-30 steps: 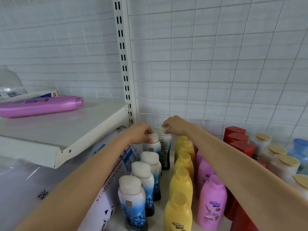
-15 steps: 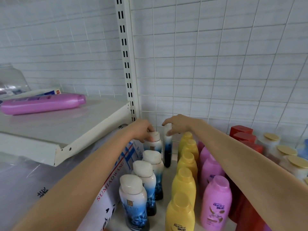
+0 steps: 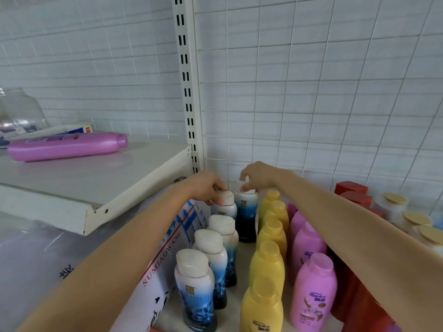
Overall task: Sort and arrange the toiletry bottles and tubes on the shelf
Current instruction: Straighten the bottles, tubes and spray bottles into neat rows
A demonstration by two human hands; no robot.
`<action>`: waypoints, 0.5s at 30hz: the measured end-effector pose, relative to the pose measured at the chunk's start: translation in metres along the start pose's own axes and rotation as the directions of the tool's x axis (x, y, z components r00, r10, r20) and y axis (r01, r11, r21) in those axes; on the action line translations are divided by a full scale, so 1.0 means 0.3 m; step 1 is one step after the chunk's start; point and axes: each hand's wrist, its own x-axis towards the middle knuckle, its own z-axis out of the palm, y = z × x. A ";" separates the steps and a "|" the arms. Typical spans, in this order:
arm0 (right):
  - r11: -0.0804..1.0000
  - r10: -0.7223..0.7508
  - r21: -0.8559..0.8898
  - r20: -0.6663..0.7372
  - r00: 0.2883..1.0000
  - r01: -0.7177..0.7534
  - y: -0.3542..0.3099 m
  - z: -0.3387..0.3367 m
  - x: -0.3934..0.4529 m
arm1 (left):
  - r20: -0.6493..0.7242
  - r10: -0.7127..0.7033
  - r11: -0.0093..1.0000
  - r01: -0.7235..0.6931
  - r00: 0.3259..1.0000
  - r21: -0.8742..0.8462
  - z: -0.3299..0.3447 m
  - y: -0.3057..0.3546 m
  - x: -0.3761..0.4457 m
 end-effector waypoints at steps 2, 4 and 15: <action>0.997 -0.033 -0.067 -0.013 0.999 0.032 -0.010 0.007 0.003 | -0.001 0.013 1.000 -0.013 1.000 0.027 0.001 0.000 0.002; 0.994 -0.049 -0.094 -0.006 0.999 0.049 -0.013 0.013 0.004 | -0.008 0.034 0.997 -0.034 0.999 0.067 0.005 0.007 -0.001; 0.996 -0.086 -0.019 -0.033 0.996 0.086 -0.012 0.017 -0.024 | 0.002 0.086 0.988 -0.085 0.996 0.132 0.040 0.072 -0.003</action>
